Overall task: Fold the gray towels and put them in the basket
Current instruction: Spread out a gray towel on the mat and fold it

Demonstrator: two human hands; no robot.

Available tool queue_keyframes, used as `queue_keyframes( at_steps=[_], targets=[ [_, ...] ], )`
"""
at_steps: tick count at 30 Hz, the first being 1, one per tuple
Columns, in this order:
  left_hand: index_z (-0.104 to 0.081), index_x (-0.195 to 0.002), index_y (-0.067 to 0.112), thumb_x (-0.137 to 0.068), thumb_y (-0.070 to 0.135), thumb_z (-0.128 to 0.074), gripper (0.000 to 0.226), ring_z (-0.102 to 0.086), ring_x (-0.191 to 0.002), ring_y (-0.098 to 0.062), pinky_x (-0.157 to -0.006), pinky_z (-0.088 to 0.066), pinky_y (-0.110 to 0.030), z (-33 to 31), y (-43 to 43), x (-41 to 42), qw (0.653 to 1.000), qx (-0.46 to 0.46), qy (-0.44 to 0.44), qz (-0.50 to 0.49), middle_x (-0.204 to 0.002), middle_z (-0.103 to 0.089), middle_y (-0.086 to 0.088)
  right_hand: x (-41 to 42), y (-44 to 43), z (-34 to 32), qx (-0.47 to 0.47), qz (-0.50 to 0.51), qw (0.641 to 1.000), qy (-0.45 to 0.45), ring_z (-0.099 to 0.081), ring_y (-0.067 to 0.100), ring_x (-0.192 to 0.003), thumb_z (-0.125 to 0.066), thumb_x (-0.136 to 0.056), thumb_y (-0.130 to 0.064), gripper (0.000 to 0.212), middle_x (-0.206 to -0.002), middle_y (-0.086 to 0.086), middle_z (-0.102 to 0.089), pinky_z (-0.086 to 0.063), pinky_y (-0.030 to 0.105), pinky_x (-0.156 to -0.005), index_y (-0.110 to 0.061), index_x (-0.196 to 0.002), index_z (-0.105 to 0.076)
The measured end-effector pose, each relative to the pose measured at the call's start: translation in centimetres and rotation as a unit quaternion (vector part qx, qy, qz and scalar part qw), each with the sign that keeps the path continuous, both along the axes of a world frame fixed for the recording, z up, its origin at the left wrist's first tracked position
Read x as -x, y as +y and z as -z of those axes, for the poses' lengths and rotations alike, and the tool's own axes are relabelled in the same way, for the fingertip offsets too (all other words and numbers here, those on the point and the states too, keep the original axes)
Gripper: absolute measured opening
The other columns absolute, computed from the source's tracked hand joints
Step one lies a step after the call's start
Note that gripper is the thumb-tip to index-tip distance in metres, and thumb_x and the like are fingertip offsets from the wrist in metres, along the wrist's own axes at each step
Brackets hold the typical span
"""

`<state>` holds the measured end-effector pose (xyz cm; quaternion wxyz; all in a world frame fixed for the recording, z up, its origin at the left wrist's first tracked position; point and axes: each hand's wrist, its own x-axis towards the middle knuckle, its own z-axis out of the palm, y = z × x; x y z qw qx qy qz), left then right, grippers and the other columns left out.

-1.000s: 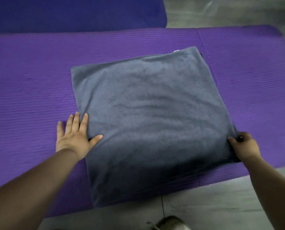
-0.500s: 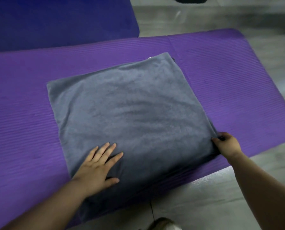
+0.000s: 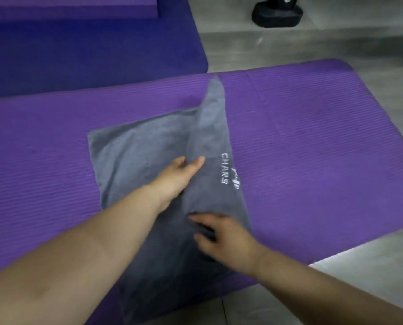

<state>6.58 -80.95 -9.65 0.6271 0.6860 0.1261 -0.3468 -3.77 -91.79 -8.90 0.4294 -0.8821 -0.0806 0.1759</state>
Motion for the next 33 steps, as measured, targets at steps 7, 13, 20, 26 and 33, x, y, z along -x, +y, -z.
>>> queue_keyframes(
  at_steps=[7, 13, 20, 26, 33],
  targets=[
    [-0.055, -0.116, -0.003, -0.087, 0.004, -0.054, 0.03, -0.057, -0.112, -0.03, -0.095, -0.044, -0.034, 3.5, 5.6, 2.3, 0.966, -0.249, -0.075, 0.009, -0.12, -0.06, -0.019, 2.2, 2.6, 2.9, 0.113, -0.182, 0.975, 0.064, -0.043, 0.019, -0.128, -0.047, -0.091, -0.033, 0.053, -0.14, 0.005, -0.046, -0.029, 0.02, -0.102, -0.021, -0.141, -0.033],
    [-0.044, -0.128, 0.002, -0.092, 0.008, -0.049, 0.037, -0.054, -0.076, -0.016, -0.054, -0.049, -0.017, 2.9, 8.9, 1.7, 0.989, -0.131, 0.07, -0.001, -0.112, -0.057, -0.013, -1.5, 1.3, 3.8, 0.228, -0.101, 0.968, -0.009, -0.069, 0.023, -0.079, -0.039, -0.071, -0.048, 0.048, -0.088, 0.002, -0.07, -0.054, 0.023, -0.071, -0.018, -0.092, -0.071],
    [-0.034, -0.131, 0.021, -0.094, 0.024, -0.045, 0.039, -0.046, -0.098, -0.019, -0.082, -0.042, -0.028, 1.3, 8.7, -2.9, 0.992, -0.11, 0.056, -0.004, -0.105, -0.048, 0.0, -4.2, 3.9, 0.6, 0.265, -0.083, 0.958, 0.07, -0.047, 0.025, -0.119, -0.049, -0.091, -0.032, 0.034, -0.125, 0.01, -0.052, -0.037, 0.028, -0.095, -0.011, -0.117, -0.051],
    [-0.028, -0.142, 0.016, -0.089, 0.014, -0.055, 0.06, -0.047, -0.123, -0.021, -0.099, -0.041, -0.03, 3.4, 8.1, -5.1, 0.988, -0.137, -0.069, 0.006, -0.139, -0.044, -0.004, 0.7, 10.3, 4.1, 0.328, 0.052, 0.942, 0.047, -0.059, 0.025, -0.105, -0.07, -0.064, -0.055, 0.073, -0.113, 0.006, -0.06, -0.048, 0.031, -0.085, -0.013, -0.121, -0.051],
    [-0.045, -0.132, 0.009, -0.081, -0.006, -0.052, 0.053, -0.048, -0.116, -0.02, -0.084, -0.035, -0.004, 4.3, 8.2, -4.5, 0.956, -0.198, -0.202, 0.073, -0.134, -0.044, -0.017, 5.3, 12.8, 7.8, 0.377, 0.133, 0.913, -0.084, -0.067, 0.02, -0.071, -0.079, -0.025, -0.032, 0.068, -0.085, 0.002, -0.07, -0.054, 0.025, -0.062, -0.019, -0.089, -0.059]
  ],
)
